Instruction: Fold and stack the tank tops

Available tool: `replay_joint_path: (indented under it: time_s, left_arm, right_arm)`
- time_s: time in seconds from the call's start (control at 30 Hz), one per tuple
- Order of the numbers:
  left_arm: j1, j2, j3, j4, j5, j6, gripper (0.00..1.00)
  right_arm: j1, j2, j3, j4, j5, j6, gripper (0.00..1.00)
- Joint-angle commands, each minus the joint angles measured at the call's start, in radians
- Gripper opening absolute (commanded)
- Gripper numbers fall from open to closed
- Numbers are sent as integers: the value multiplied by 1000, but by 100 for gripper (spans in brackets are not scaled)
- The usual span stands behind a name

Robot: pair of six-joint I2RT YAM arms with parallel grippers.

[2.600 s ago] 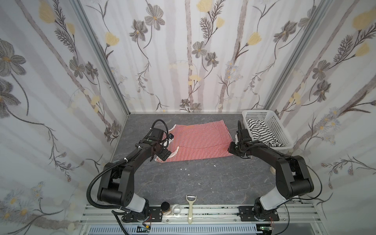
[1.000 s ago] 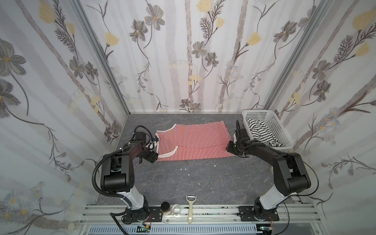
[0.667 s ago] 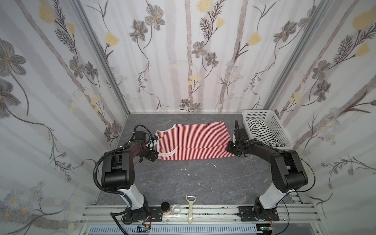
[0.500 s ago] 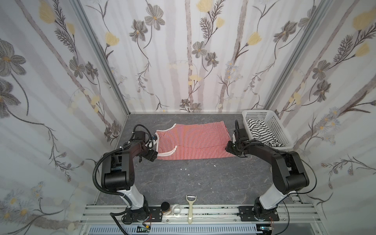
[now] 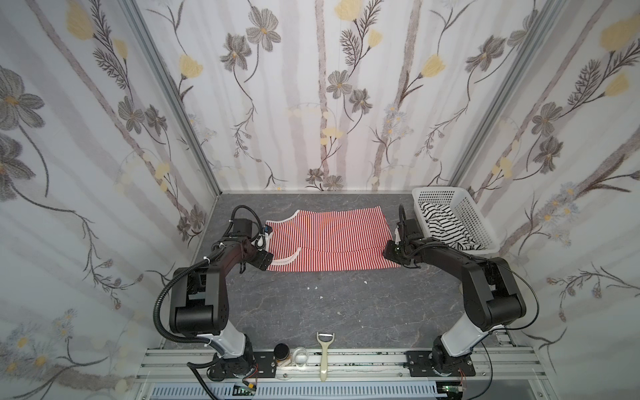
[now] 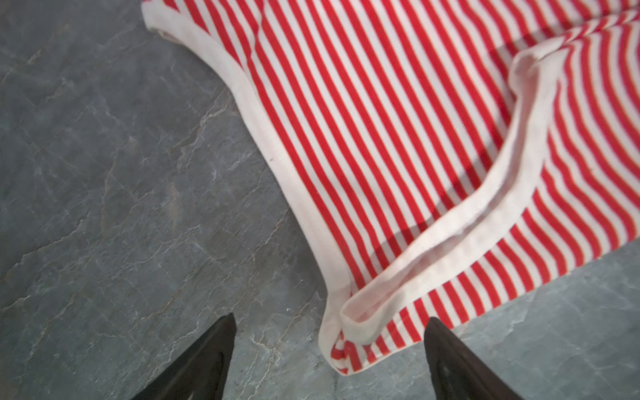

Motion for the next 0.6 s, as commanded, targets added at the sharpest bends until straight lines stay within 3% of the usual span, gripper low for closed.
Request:
replay_joint_path:
  time_s: [0.0, 0.2, 0.33, 0.57]
  left_arm:
    - [-34, -15, -10, -22, 54, -29, 78]
    - [-77, -14, -27, -42, 93, -64, 56]
    - [-78, -7, -45, -45, 82, -65, 46]
    - [-69, 24, -31, -38, 61, -64, 48]
  right_arm:
    - [0, 9, 8, 37, -2, 9, 37]
    - [1, 14, 9, 41, -8, 11, 35]
    - [0, 7, -2, 50, -9, 17, 31]
    - [1, 18, -18, 66, -14, 19, 29]
